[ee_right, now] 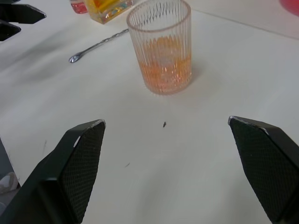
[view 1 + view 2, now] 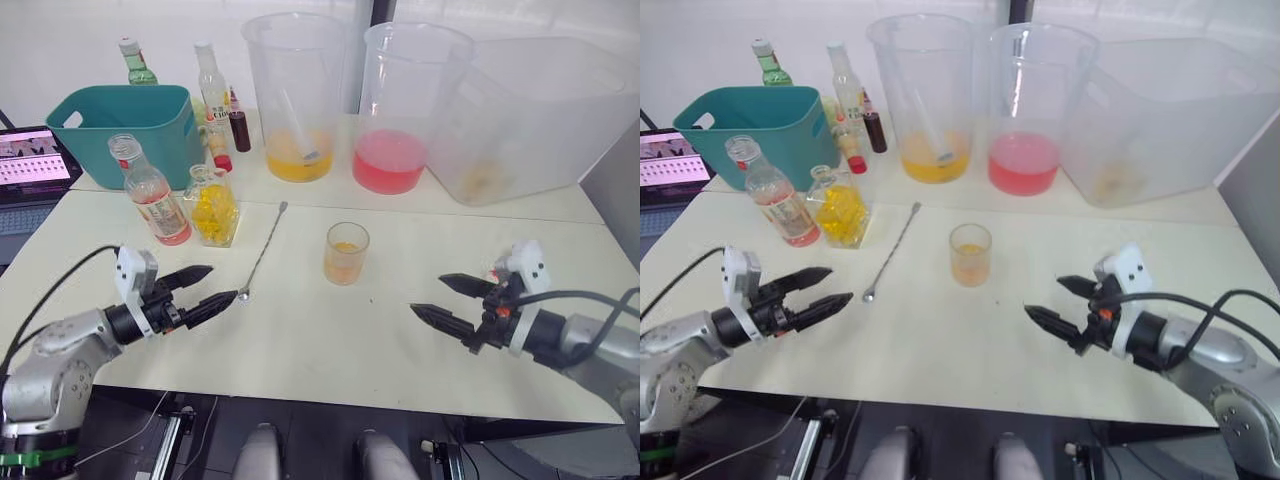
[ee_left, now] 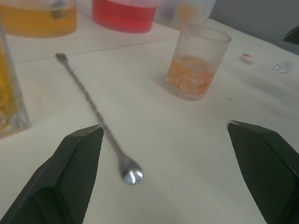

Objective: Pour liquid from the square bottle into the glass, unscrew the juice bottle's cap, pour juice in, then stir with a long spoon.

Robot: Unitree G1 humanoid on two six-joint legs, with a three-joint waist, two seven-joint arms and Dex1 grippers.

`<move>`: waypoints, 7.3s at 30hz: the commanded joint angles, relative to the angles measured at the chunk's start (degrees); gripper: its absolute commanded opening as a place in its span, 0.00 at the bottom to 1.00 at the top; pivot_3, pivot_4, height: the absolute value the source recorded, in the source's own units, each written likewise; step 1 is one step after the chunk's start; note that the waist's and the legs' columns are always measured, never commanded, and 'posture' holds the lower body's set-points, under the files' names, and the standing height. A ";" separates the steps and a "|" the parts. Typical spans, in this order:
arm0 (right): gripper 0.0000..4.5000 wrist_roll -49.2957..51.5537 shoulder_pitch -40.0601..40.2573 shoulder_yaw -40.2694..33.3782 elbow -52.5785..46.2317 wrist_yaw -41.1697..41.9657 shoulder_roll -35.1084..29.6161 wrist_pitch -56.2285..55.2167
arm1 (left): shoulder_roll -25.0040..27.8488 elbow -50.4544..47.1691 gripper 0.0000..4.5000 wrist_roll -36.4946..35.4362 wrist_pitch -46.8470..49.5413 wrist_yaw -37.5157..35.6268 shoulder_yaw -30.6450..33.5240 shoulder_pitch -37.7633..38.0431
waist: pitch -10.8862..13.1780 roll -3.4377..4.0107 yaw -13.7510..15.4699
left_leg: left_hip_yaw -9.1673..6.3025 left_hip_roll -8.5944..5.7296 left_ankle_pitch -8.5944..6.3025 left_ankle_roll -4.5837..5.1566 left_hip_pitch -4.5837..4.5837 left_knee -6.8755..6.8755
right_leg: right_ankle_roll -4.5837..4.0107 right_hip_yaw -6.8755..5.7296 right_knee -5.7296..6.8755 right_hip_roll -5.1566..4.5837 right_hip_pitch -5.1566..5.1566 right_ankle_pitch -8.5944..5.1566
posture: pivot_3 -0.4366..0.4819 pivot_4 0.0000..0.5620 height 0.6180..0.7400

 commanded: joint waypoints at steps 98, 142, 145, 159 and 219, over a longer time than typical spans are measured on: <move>1.00 -14.79 -10.39 15.18 -1.19 9.11 0.44 -14.92 | 20.39 -15.02 0.96 22.58 7.16 -2.29 -18.62 3.50 | -1.23 -1.03 -0.18 | 3.79 1.66 -0.87 -0.06 1.76 -0.91 | -0.10 3.31 -0.92 1.18 -0.33 0.20 | 0.48 0.27 0.83; 1.00 14.93 -27.44 5.93 8.82 -10.98 15.03 1.54 | -8.88 -20.63 0.01 16.33 2.37 18.51 -16.99 -17.96 | -1.26 -1.02 -0.09 | 3.47 1.61 -0.87 -0.06 1.68 -0.84 | -0.16 3.16 -0.73 1.21 -0.28 0.22 | 0.48 0.27 0.83; 1.00 19.42 -27.84 6.32 8.39 -16.45 17.13 1.64 | -9.67 -20.70 0.01 15.49 1.77 18.09 -18.01 -18.43 | -1.26 -1.02 -0.02 | 3.46 1.59 -0.87 -0.06 1.64 -0.83 | -0.16 3.16 -0.74 1.20 -0.28 0.22 | 0.48 0.27 0.83; 1.00 28.86 -30.52 8.29 10.07 -34.63 23.71 -1.86 | -9.61 -19.42 0.01 17.57 -1.18 16.80 -22.96 -20.06 | -1.26 -1.02 -0.30 | 3.34 1.59 -0.86 -0.06 1.60 -0.83 | -0.16 3.04 -0.74 1.20 -0.29 0.22 | 0.48 0.27 0.83; 0.00 11.72 -54.14 15.50 25.60 -14.51 7.09 -0.14 | 3.06 -7.75 0.99 3.49 -1.40 -1.53 -10.69 -18.63 | -1.05 -0.68 0.03 | 3.09 1.62 -0.81 -0.10 0.76 -0.82 | -0.28 2.67 -0.64 1.18 -1.12 0.26 | 0.48 0.27 0.83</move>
